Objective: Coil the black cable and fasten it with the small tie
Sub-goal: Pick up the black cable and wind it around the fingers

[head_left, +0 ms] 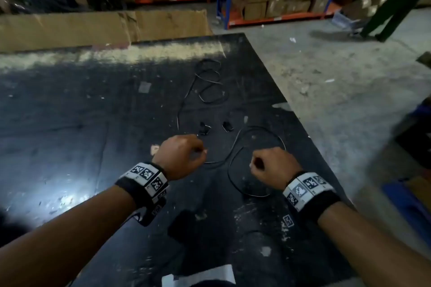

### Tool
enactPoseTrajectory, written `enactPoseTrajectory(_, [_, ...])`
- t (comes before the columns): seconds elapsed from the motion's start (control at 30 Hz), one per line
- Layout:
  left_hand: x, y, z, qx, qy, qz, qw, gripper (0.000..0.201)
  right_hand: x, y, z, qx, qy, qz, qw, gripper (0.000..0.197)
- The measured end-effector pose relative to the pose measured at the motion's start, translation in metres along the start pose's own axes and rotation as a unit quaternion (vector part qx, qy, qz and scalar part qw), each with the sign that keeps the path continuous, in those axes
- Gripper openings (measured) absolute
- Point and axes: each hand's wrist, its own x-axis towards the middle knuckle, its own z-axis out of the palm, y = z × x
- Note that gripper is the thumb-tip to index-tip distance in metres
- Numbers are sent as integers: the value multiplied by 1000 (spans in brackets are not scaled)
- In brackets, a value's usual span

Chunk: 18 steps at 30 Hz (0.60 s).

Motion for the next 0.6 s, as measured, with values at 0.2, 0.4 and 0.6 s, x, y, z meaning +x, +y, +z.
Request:
enactPoseTrajectory(0.2, [40,29,55,2,-193,79,978,51,-2,-5,57,34,-112,4,993,44])
enactPoseTrajectory(0.4, [59,31,87,40,-245,158,956,49,4,10,59,152,-46,39,987,10])
enactPoseTrajectory(0.6, [65,29,70,-135,-153,112,973,20,3,47,21,279,156,28,947,14])
